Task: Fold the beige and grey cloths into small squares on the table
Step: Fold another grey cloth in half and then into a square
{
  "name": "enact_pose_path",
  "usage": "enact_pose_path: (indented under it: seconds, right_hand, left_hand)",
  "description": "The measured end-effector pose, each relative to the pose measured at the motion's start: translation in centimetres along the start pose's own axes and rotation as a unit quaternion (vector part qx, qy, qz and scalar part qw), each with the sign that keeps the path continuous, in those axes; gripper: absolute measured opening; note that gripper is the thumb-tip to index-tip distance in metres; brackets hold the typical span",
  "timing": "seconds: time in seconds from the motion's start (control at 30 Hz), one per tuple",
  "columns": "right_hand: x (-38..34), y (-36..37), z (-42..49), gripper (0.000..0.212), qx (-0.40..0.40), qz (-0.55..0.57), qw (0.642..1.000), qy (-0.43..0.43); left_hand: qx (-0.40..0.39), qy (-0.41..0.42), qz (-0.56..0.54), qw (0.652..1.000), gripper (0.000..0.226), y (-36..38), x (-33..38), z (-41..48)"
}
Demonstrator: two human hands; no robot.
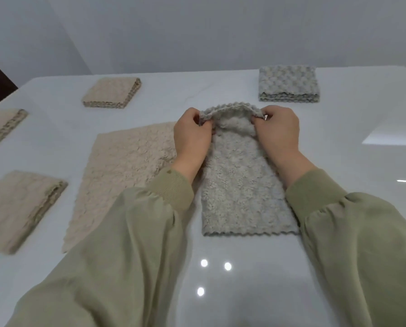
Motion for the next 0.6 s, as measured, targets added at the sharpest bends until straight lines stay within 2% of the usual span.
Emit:
enact_pose_path:
  seconds: [0.13,0.27,0.37,0.47,0.53,0.6]
  right_hand:
    - [-1.4,-1.3,-1.5,0.014,0.015,0.049,0.998,-0.020]
    - [-1.8,-2.7,-4.2,0.017,0.044,0.146,0.988,-0.022]
    - [-1.7,-3.5,-6.5,0.021,0.038,0.195,0.980,-0.019]
    - [-1.4,-4.0,-8.4,0.022,0.028,0.204,0.978,0.000]
    - [-0.9,-4.3,-9.6,0.019,0.005,0.149,0.989,-0.002]
    - [-0.6,-4.2,-10.5,0.015,-0.043,0.072,0.996,-0.016]
  left_hand:
    - [0.006,0.027,-0.046,0.999,0.024,-1.7,0.8,-2.0]
    - [-0.004,0.040,-0.089,0.995,0.013,-3.5,1.3,-5.9]
    - [-0.026,0.041,-0.097,0.994,0.020,-4.4,0.9,-9.0]
    - [-0.025,0.090,-0.023,0.995,0.021,-5.2,0.5,-11.2]
    - [-0.034,0.135,0.058,0.989,0.019,-5.6,0.4,-12.0]
    - [-0.086,0.151,0.148,0.974,0.016,-5.7,0.0,-12.7]
Point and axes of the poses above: each hand's wrist, its own z-axis towards the middle knuckle, its own y-axis out of the palm, x = y × z, the point moved 2 cm from there along z, towards the middle knuckle, and after that the axes turned 1 degree about z, right-handed, at the moved point
